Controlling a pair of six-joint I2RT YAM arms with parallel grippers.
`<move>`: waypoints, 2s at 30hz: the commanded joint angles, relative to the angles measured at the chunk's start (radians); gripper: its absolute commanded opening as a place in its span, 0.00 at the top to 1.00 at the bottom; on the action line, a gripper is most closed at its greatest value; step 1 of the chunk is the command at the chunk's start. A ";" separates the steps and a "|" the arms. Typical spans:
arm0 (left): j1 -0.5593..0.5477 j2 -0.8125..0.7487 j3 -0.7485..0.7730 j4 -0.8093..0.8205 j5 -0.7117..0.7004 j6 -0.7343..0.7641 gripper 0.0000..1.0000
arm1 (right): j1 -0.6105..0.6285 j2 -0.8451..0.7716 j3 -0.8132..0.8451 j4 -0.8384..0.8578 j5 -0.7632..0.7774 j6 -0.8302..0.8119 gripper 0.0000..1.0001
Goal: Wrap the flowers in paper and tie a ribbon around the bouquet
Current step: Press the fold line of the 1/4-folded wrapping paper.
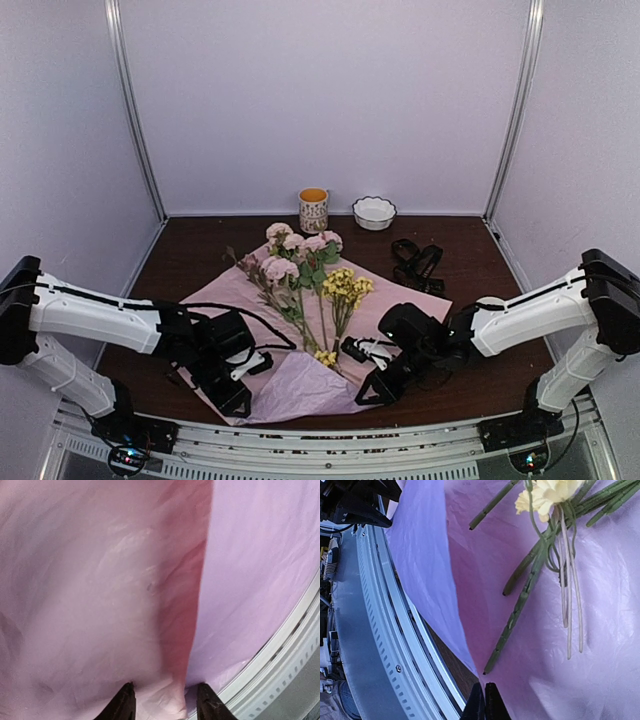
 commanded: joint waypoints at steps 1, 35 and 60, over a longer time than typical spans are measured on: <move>0.001 0.022 -0.017 -0.029 -0.057 -0.031 0.56 | -0.028 -0.030 -0.001 -0.032 0.003 0.003 1.00; -0.104 0.044 0.053 0.043 0.061 0.065 0.94 | -0.046 -0.027 0.031 -0.119 0.056 0.025 1.00; -0.102 0.212 0.128 -0.096 -0.045 0.141 1.00 | -0.110 -0.035 0.011 -0.160 -0.048 -0.086 0.78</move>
